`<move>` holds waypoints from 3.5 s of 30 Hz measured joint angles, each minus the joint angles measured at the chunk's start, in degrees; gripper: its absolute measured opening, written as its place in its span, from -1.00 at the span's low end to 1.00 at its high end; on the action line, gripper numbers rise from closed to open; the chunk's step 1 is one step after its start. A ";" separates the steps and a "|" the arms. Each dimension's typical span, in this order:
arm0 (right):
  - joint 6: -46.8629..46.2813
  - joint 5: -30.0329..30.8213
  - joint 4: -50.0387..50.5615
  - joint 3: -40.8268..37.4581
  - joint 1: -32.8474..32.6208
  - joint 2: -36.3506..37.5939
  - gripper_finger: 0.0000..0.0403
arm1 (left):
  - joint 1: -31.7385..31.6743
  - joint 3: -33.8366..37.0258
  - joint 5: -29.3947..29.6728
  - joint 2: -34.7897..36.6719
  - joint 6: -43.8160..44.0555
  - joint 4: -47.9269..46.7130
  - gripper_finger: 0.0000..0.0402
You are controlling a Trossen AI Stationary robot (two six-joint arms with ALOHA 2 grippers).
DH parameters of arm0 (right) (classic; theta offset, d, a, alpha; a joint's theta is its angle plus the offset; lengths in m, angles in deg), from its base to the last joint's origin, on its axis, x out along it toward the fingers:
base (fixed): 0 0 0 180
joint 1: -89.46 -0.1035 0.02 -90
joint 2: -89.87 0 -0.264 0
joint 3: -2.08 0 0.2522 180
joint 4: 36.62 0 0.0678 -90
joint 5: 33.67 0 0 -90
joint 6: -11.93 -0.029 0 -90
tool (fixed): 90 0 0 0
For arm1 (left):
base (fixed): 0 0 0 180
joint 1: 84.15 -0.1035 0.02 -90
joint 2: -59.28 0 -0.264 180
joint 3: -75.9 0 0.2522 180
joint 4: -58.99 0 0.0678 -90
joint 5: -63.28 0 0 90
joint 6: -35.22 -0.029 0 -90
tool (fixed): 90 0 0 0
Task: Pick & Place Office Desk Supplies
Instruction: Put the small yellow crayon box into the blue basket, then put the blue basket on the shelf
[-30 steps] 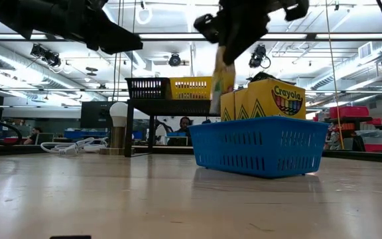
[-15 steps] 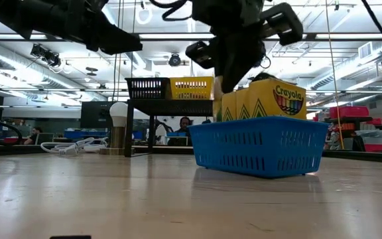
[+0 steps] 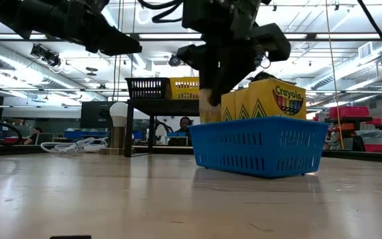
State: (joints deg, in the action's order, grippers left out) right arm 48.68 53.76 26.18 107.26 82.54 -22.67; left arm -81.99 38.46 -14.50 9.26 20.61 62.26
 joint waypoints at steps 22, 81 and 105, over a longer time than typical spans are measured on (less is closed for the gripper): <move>-5.39 12.86 13.25 13.63 -8.20 1.42 -0.16 | 0.08 0.00 -0.20 -0.07 0.10 -0.39 0.13; -37.30 20.88 6.19 -9.53 -21.84 1.51 0.11 | 0.08 0.00 -3.02 -0.04 0.04 -1.83 0.13; -28.65 14.54 -12.78 -18.92 -14.98 1.68 0.05 | 0.10 0.00 -3.50 0.00 0.08 -1.83 0.13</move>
State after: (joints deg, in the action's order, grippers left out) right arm 20.04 68.30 13.40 88.34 67.55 -20.98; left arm -81.89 38.46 -17.99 9.26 20.68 60.43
